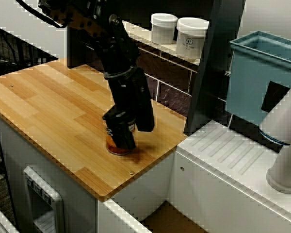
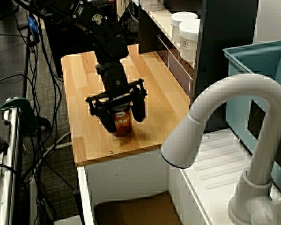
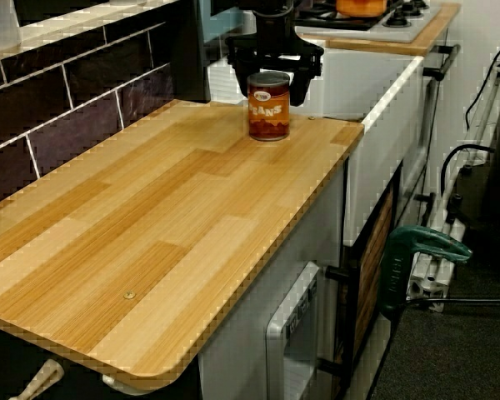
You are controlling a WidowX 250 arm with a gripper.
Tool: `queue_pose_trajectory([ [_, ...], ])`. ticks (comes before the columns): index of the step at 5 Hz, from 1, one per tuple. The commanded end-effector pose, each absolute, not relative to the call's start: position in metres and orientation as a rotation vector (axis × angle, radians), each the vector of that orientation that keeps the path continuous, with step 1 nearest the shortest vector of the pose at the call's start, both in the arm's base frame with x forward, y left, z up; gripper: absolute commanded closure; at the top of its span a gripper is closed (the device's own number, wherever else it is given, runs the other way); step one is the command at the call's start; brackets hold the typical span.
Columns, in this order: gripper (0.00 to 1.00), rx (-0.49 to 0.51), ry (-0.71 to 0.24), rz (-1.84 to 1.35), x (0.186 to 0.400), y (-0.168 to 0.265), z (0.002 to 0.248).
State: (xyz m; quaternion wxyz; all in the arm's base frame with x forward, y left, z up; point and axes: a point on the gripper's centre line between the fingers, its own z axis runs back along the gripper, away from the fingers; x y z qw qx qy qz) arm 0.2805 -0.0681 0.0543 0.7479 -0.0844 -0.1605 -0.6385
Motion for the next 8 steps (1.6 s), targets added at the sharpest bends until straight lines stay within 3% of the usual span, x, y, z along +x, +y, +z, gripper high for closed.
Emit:
queue_pose_trajectory([
  [1, 0.00, -0.158, -0.375, -1.398, 0.264, -0.005, 0.075],
  [6, 0.00, -0.232, -0.426, -1.284, 0.265, 0.091, 0.106],
  [8, 0.00, -0.253, -0.439, -1.249, 0.266, 0.107, 0.115],
])
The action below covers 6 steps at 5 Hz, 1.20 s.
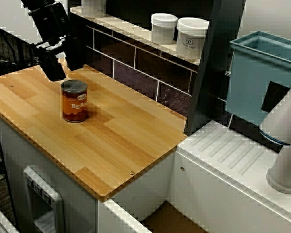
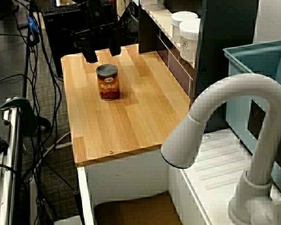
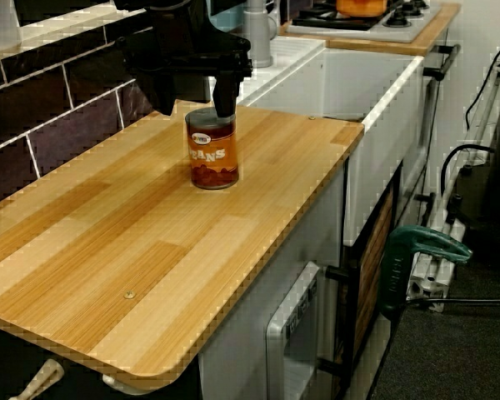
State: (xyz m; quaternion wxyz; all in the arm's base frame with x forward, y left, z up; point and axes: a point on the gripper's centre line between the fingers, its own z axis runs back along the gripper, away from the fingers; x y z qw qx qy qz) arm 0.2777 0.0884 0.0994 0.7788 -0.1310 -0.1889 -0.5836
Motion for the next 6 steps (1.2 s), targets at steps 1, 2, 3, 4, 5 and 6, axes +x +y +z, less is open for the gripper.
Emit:
queue_pose_trajectory([
  [1, 0.00, -0.268, -0.454, -1.218, 0.269, 0.120, 0.122],
  [2, 0.00, -0.305, -0.472, -1.186, 0.273, 0.133, 0.128],
  [3, 0.00, -0.305, -0.473, -1.214, 0.272, 0.124, 0.132],
  [4, 0.00, -0.308, -0.469, -1.237, 0.269, 0.111, 0.132],
  [5, 0.00, -0.291, -0.461, -1.281, 0.263, 0.091, 0.129],
  [6, 0.00, -0.270, -0.464, -1.305, 0.257, 0.072, 0.132],
])
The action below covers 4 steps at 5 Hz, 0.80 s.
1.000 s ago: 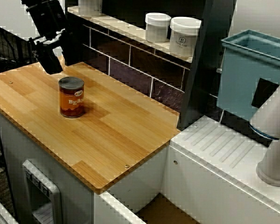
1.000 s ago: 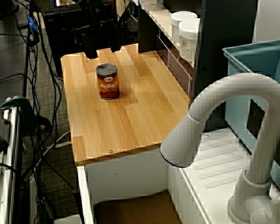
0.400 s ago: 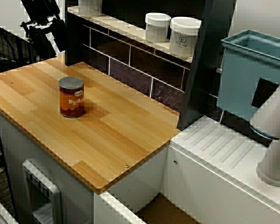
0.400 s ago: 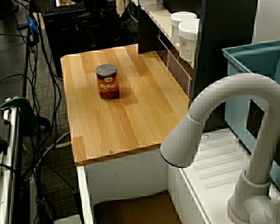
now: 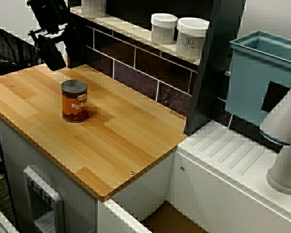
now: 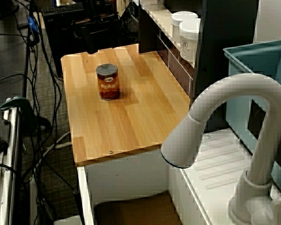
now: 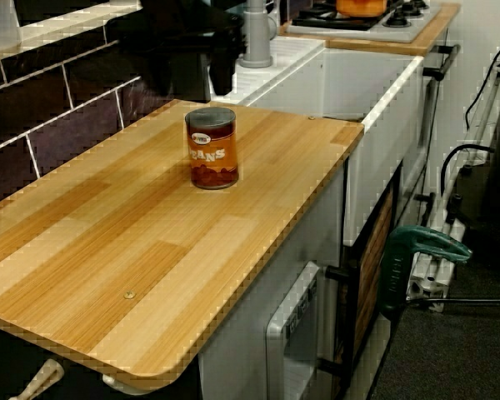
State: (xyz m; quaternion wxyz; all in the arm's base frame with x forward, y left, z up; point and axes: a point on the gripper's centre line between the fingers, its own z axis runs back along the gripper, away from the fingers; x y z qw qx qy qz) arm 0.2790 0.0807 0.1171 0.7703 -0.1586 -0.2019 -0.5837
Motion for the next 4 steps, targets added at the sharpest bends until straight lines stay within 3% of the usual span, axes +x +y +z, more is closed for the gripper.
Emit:
queue_pose_trajectory([
  [1, 0.00, -0.256, -0.470, -1.331, 0.254, 0.053, 0.137],
  [4, 0.00, -0.154, -0.426, -1.354, 0.270, 0.018, 0.094],
])
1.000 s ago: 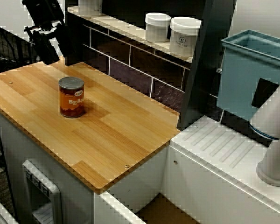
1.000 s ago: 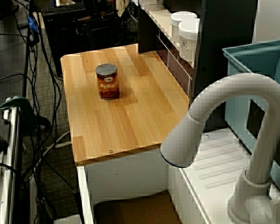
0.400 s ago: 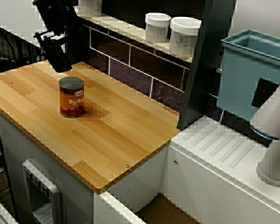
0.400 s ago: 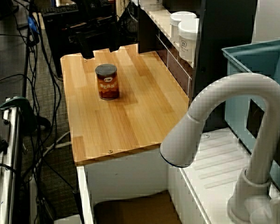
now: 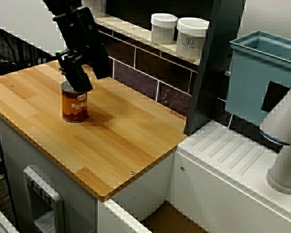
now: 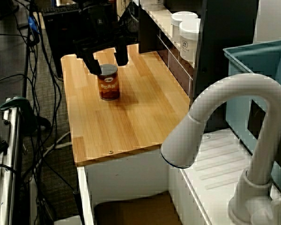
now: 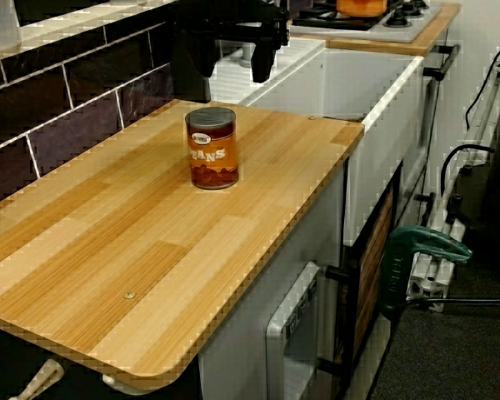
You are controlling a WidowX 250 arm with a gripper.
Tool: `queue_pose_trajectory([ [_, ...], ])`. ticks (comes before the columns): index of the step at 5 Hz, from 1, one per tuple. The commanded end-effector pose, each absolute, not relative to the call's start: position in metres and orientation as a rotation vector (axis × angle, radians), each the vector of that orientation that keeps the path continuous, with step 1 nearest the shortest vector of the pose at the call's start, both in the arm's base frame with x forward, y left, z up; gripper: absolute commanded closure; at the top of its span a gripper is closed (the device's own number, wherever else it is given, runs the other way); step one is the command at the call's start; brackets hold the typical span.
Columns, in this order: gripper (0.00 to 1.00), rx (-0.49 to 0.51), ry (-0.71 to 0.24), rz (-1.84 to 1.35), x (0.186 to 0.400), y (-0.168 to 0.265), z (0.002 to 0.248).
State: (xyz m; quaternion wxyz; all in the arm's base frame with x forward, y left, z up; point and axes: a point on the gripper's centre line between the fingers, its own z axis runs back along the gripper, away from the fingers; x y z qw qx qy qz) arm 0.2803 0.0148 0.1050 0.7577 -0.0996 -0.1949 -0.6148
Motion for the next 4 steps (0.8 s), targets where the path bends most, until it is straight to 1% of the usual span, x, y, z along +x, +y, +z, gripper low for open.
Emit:
queue_pose_trajectory([
  [1, 0.00, -0.125, -0.404, -1.347, 0.272, 0.022, 0.074],
  [2, 0.00, -0.128, -0.381, -1.349, 0.274, 0.030, 0.065],
  [3, 0.00, -0.142, -0.381, -1.358, 0.272, 0.044, 0.073],
  [4, 0.00, -0.190, -0.362, -1.374, 0.273, 0.060, 0.076],
])
